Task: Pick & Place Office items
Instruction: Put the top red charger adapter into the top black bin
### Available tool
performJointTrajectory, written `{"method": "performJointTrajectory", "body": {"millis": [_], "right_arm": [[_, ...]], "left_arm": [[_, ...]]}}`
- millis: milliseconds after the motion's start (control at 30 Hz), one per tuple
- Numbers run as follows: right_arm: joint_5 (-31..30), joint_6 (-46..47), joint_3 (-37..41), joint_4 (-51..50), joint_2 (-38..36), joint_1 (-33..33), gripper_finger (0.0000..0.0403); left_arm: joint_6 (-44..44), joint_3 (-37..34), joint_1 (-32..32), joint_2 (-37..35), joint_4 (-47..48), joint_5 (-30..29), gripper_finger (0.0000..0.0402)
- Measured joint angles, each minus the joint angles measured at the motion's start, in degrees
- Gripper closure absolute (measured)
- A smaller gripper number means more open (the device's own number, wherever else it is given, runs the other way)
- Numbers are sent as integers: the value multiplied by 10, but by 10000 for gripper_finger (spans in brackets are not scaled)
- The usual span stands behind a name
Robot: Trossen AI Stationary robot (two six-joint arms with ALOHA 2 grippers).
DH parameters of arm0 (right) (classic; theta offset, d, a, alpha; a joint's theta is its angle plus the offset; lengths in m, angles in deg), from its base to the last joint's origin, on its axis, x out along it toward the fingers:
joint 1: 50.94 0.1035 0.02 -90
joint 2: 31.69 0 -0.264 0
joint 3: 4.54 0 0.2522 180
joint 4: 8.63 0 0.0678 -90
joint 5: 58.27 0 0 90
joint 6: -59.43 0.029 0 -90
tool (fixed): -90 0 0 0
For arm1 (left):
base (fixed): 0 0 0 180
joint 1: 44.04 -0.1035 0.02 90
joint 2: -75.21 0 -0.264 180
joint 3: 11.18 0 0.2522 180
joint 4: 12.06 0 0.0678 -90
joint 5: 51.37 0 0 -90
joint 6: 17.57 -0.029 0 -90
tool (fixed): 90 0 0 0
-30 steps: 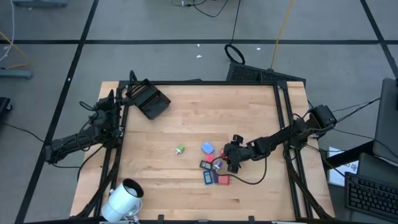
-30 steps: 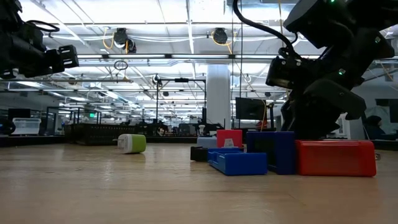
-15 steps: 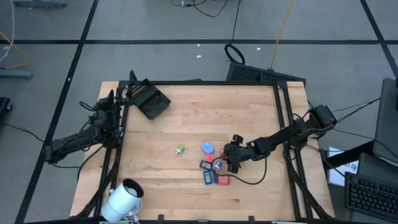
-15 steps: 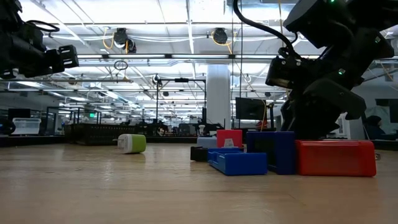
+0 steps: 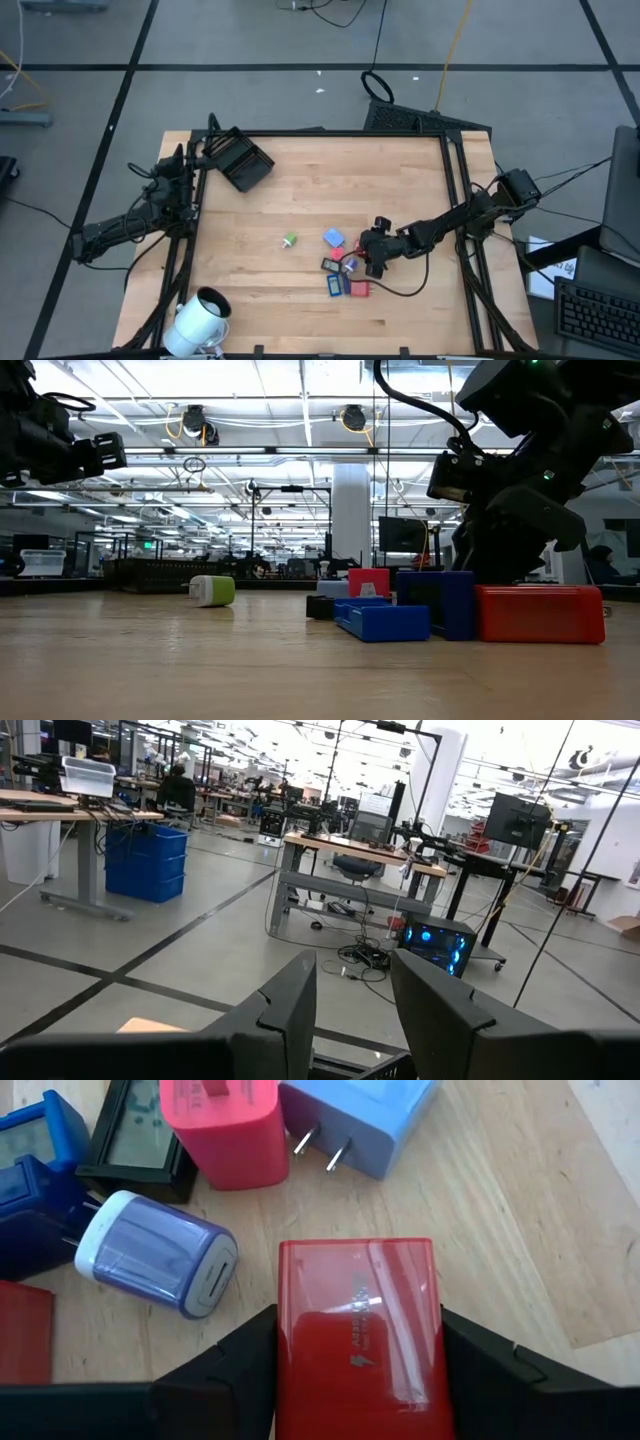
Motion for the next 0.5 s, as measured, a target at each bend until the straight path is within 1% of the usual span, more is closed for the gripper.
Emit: {"method": "performJointTrajectory", "body": {"millis": [167,300,500], "right_arm": [[1,-1,0,0,0,0,188],[1,-2,0,0,-1,0,192],[7,-11,0,-5,-35,0,193]], "left_arm": [[0,0,0,0,0,0,270],[0,0,0,0,0,0,270],[0,0,0,0,0,0,270]]}}
